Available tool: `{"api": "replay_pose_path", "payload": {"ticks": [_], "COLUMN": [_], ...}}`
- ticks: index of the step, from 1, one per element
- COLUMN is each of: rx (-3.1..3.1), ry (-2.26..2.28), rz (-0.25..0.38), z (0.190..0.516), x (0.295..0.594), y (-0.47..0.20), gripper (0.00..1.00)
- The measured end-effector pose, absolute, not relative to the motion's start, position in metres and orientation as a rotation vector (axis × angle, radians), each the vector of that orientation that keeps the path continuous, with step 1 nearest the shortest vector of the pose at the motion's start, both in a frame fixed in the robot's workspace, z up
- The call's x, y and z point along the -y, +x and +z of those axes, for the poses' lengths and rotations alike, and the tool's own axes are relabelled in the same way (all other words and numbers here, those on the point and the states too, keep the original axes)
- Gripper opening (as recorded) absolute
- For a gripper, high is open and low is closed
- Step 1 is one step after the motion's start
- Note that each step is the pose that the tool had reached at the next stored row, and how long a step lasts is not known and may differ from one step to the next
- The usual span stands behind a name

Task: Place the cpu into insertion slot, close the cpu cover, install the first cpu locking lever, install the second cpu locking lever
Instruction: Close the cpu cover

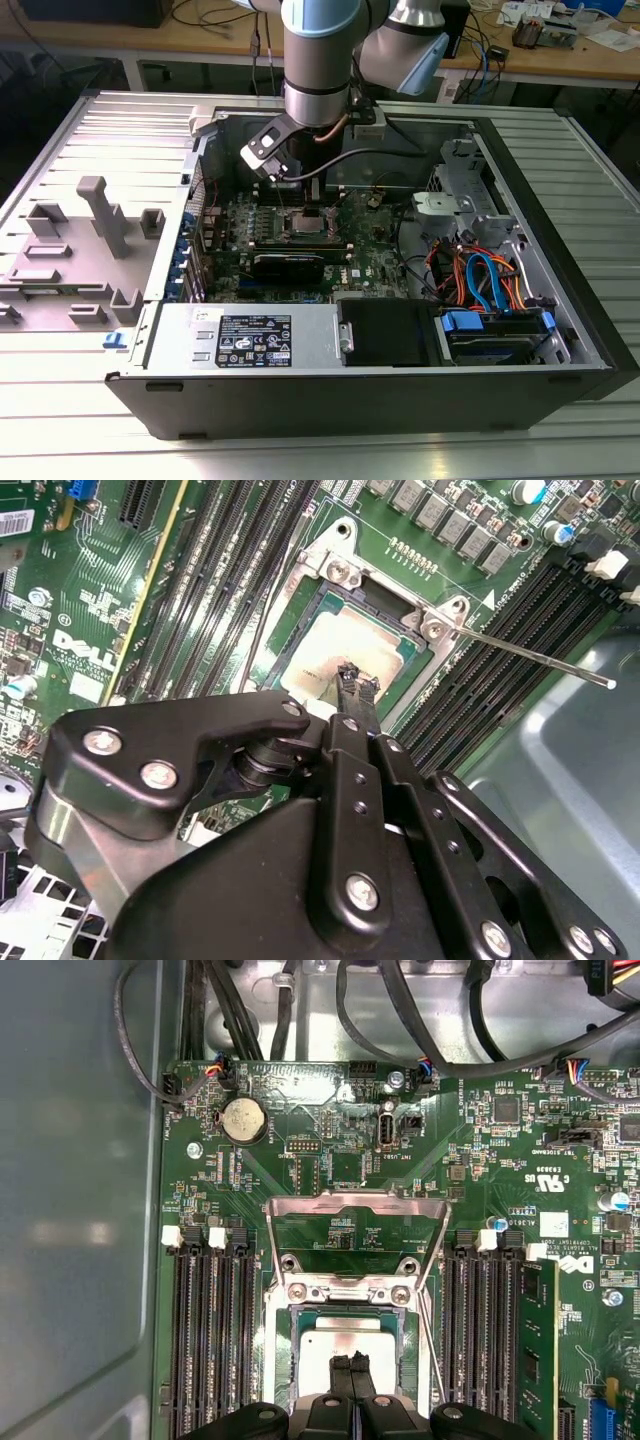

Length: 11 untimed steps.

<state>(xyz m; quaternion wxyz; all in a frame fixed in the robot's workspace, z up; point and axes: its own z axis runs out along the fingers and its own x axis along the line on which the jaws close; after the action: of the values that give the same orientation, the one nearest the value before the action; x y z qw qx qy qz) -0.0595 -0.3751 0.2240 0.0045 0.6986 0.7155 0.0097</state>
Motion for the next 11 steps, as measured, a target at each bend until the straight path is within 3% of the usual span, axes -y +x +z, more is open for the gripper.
{"api": "replay_pose_path", "payload": {"ticks": [11], "rx": [-2.241], "ry": [2.188], "rz": [0.03], "z": [0.227], "x": [0.3751], "y": [-0.0595], "gripper": [0.11]}}
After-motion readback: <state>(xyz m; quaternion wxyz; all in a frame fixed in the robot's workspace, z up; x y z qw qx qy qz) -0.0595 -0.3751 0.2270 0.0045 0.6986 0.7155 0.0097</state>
